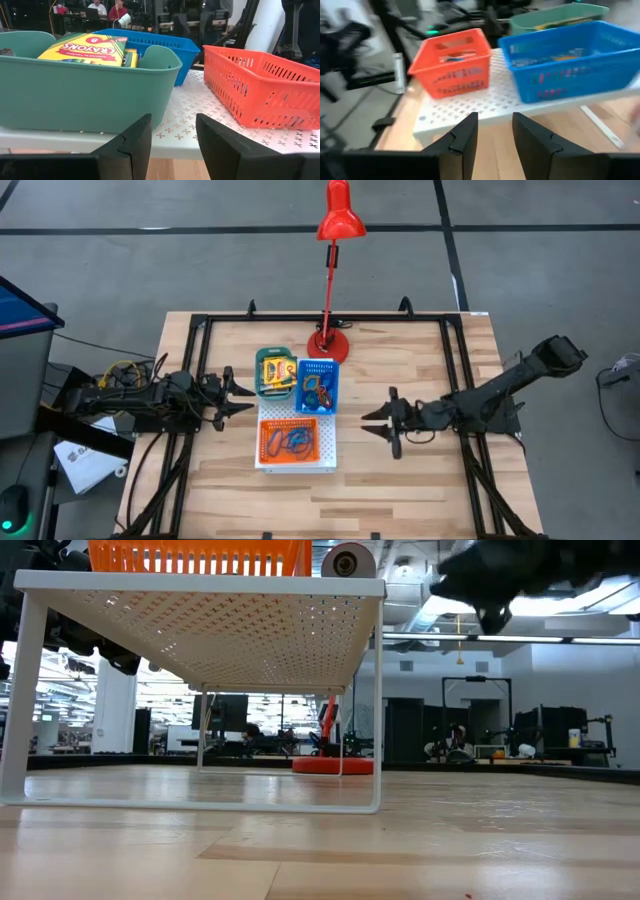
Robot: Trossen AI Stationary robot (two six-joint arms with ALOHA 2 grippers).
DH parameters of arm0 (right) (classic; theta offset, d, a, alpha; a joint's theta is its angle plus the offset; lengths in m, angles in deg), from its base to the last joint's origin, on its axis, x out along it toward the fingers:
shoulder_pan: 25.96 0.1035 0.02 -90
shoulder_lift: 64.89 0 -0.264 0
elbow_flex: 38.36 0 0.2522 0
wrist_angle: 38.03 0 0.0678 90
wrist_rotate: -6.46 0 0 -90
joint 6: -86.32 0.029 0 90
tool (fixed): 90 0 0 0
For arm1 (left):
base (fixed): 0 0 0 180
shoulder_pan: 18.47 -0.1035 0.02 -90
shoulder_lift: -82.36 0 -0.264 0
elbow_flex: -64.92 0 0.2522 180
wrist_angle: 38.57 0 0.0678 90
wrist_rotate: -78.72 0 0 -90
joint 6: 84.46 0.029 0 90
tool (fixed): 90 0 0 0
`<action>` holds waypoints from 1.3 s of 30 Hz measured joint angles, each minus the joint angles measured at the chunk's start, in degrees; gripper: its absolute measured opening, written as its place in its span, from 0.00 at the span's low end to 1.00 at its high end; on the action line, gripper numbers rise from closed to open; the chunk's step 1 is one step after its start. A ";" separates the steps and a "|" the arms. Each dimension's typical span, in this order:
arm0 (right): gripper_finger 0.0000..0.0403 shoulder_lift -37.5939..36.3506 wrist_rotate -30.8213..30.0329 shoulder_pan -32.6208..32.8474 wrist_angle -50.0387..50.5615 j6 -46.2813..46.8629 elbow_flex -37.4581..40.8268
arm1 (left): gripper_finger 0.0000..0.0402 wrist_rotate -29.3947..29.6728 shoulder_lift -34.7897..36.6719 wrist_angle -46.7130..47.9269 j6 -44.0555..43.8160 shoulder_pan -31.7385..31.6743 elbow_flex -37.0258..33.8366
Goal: Pick & Place Office Desk Supplies
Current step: Return to Home Position
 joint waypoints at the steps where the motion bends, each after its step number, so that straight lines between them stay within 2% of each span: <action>1: 0.29 0.06 2.51 -0.78 -3.75 -1.46 2.12 | 0.37 -0.02 0.00 0.00 -0.01 0.00 0.00; 12: 0.29 -3.01 27.18 -12.31 -21.56 -13.05 18.77 | 0.37 -0.02 0.00 0.00 0.00 0.00 0.00; 17: 0.29 -9.25 33.53 -16.58 -28.02 -17.02 27.30 | 0.37 -0.01 0.00 0.00 0.00 0.00 0.00; 23: 0.29 -17.33 37.95 -18.31 -21.00 -19.53 28.45 | 0.37 -0.01 0.00 0.00 0.00 0.00 0.00; 34: 0.29 -35.91 37.65 -21.61 1.26 -22.56 28.47 | 0.37 -0.02 0.00 0.00 0.00 0.00 0.00; 39: 0.29 -42.44 37.64 -21.75 7.71 -21.98 28.47 | 0.37 -0.01 0.00 0.00 0.00 0.00 0.00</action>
